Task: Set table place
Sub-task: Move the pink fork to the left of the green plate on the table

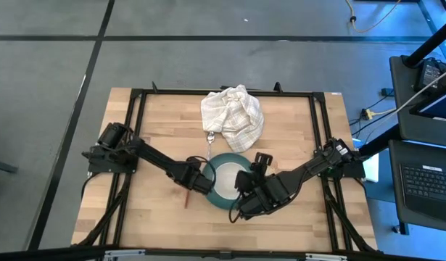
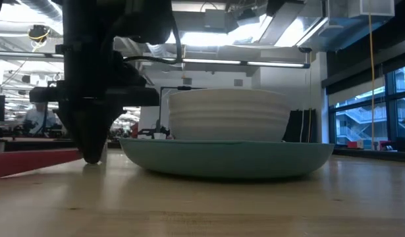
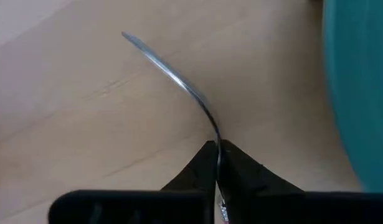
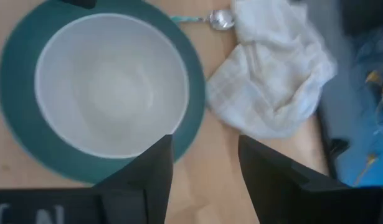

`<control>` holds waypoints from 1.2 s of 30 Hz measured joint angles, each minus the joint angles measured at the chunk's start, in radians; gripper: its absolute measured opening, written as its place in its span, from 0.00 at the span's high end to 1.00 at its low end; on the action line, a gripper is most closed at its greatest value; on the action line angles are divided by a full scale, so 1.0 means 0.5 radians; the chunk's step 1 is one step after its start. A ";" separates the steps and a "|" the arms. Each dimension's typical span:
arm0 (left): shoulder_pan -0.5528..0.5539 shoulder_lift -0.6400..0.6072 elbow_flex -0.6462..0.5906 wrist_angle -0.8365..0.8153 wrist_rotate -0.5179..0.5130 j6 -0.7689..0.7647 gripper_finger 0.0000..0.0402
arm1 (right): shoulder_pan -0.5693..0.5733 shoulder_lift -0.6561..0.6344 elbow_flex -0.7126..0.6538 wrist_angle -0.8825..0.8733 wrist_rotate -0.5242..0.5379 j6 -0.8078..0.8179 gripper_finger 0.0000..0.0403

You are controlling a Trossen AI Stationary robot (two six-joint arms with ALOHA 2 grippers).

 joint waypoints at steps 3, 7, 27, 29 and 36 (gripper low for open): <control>0.005 0.050 0.001 0.046 -0.001 -0.014 0.92 | -0.003 0.000 0.000 -0.001 0.041 -0.069 0.55; 0.003 0.066 0.004 0.052 -0.001 -0.091 0.85 | -0.003 0.000 0.000 -0.001 0.049 -0.117 0.55; 0.004 -0.111 0.240 -0.471 -0.265 0.056 0.85 | -0.084 0.000 0.000 0.000 0.047 -0.102 0.55; 0.004 -0.111 0.240 -0.503 -0.254 0.056 0.89 | -0.096 0.000 0.000 0.009 0.048 -0.102 0.55; 0.015 -0.101 0.199 -0.408 -0.256 0.056 0.99 | -0.138 0.000 0.000 0.024 0.048 -0.097 0.55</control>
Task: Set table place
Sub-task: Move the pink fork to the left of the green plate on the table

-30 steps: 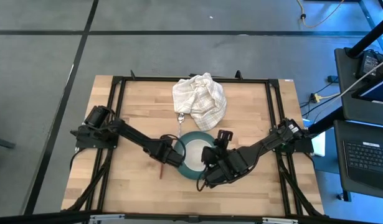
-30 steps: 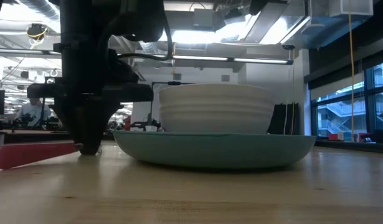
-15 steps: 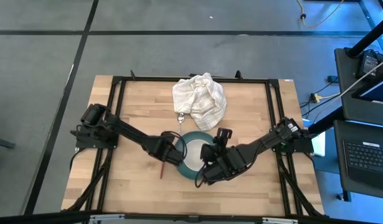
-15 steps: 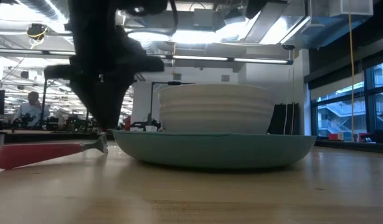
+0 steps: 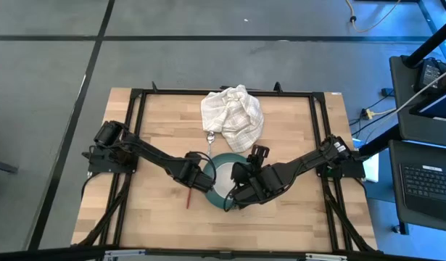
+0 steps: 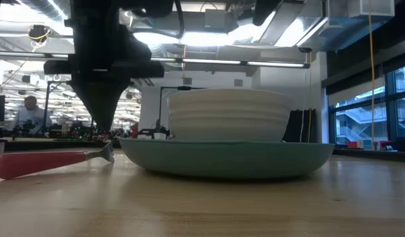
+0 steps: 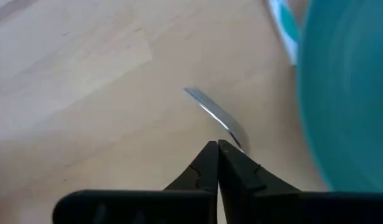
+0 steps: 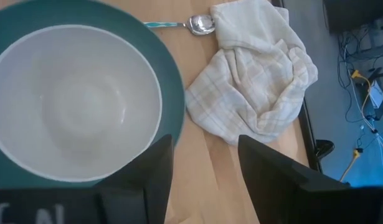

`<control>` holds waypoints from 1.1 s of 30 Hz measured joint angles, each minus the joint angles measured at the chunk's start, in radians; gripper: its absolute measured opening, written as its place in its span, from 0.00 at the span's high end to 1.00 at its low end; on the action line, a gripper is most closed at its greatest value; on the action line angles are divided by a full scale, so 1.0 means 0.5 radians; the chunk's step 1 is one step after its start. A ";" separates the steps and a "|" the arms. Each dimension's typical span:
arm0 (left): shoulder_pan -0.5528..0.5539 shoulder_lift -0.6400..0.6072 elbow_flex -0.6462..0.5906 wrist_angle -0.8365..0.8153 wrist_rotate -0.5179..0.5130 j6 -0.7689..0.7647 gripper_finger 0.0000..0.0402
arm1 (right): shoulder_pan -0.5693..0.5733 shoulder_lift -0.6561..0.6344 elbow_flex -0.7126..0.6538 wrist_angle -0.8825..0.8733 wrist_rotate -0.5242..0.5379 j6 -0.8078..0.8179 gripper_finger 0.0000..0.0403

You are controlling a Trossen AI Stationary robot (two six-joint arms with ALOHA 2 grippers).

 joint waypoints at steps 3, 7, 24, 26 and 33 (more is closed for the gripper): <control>0.007 0.020 -0.064 0.069 0.035 0.002 1.00 | -0.016 0.000 0.000 0.010 0.000 0.000 0.55; 0.012 0.026 -0.165 0.176 0.115 0.002 1.00 | -0.032 0.000 0.000 0.010 0.000 0.002 0.55; 0.012 -0.021 -0.176 0.359 0.053 0.163 1.00 | -0.059 0.000 0.000 0.013 0.000 0.046 0.55; 0.012 -0.035 -0.159 0.357 0.027 0.197 1.00 | -0.062 0.001 0.000 0.012 0.000 0.046 0.55; 0.053 -0.040 -0.129 0.467 -0.052 0.267 1.00 | -0.077 0.001 0.000 0.011 0.003 0.046 0.55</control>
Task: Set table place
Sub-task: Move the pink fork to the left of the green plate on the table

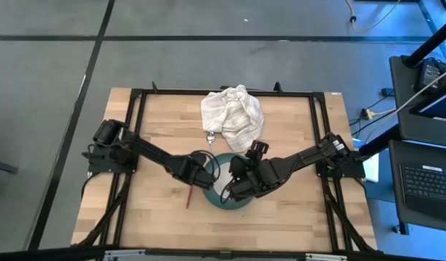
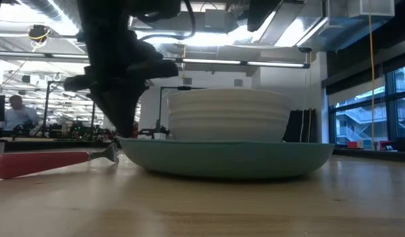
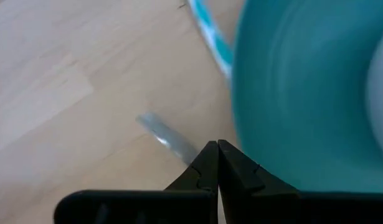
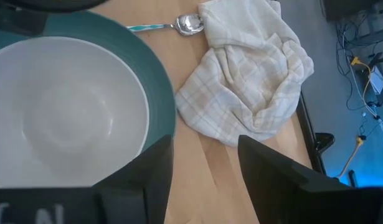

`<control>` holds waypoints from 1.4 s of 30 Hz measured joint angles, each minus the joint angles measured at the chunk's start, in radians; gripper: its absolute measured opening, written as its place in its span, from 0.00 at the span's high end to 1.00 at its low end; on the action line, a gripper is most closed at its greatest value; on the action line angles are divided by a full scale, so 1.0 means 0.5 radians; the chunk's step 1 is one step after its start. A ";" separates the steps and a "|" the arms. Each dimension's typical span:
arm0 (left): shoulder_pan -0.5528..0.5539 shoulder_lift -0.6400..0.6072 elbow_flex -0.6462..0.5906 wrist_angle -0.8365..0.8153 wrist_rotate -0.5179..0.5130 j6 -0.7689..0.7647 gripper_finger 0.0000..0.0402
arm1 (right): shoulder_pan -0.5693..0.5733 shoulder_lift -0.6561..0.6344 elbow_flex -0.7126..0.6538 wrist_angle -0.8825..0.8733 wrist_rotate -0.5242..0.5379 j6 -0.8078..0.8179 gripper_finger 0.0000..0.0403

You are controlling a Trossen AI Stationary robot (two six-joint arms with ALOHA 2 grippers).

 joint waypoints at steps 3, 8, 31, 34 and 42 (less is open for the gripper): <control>0.017 0.000 0.000 -0.013 -0.016 0.047 1.00 | 0.001 0.000 0.000 0.000 0.000 0.000 0.55; 0.013 -0.033 0.037 -0.269 -0.002 0.033 1.00 | 0.001 0.000 0.000 -0.001 -0.001 -0.001 0.55; -0.016 -0.024 -0.105 -0.127 0.127 -0.160 1.00 | -0.001 0.000 0.000 -0.001 -0.002 0.002 0.55; -0.018 -0.024 -0.106 -0.110 0.134 -0.163 1.00 | -0.001 0.000 0.000 -0.001 -0.002 0.002 0.55; -0.019 -0.024 -0.105 0.128 0.100 -0.051 1.00 | -0.001 0.000 0.000 -0.001 -0.002 -0.002 0.55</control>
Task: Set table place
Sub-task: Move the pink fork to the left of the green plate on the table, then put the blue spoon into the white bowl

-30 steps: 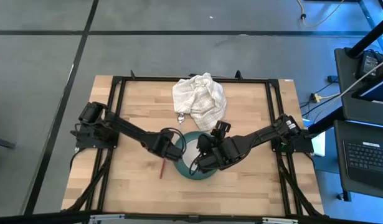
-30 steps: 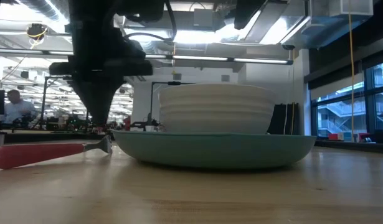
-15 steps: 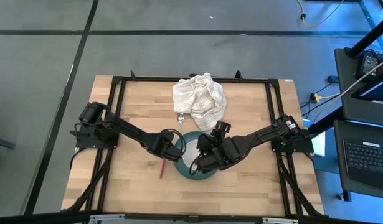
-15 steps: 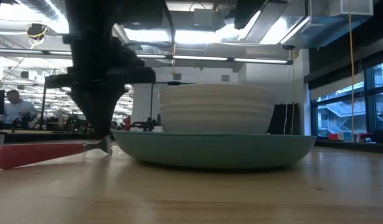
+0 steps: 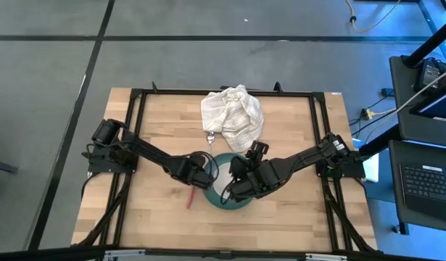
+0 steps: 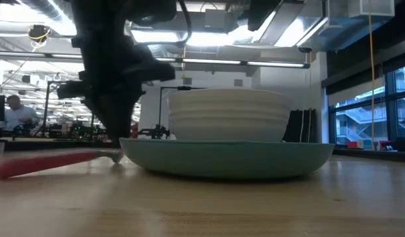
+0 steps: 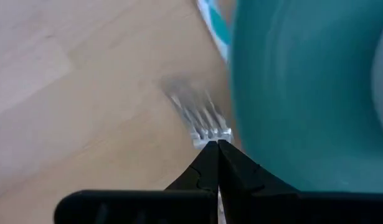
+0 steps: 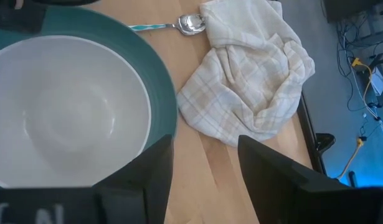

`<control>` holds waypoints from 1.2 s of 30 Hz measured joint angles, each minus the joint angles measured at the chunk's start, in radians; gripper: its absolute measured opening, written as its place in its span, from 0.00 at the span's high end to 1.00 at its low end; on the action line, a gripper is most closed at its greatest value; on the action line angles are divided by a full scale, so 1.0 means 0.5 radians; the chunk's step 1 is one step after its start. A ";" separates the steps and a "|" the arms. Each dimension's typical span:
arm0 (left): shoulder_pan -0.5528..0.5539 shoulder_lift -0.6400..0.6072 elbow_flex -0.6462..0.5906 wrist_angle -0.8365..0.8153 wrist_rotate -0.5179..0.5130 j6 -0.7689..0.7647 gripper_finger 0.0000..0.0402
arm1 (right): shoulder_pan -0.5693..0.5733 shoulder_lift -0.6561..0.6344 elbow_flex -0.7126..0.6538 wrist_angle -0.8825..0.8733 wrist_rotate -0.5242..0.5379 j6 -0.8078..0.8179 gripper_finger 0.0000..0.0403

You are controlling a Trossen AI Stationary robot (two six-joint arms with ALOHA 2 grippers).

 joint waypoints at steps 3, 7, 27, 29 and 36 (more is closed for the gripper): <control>-0.002 0.000 0.000 -0.084 -0.011 -0.023 1.00 | 0.000 0.000 0.000 0.000 0.000 -0.001 0.55; 0.000 0.000 -0.001 -0.185 -0.011 -0.022 1.00 | 0.000 0.000 0.000 0.000 0.000 -0.005 0.55; 0.207 -0.095 0.001 -0.004 -0.155 0.361 1.00 | -0.003 0.000 0.001 0.001 -0.002 0.002 0.55; 0.225 -0.123 0.000 -0.008 -0.172 0.410 1.00 | -0.004 0.001 0.001 -0.002 -0.003 0.002 0.55; 0.272 -0.170 0.000 0.052 -0.154 0.580 1.00 | -0.006 0.001 0.001 0.008 -0.003 0.003 0.55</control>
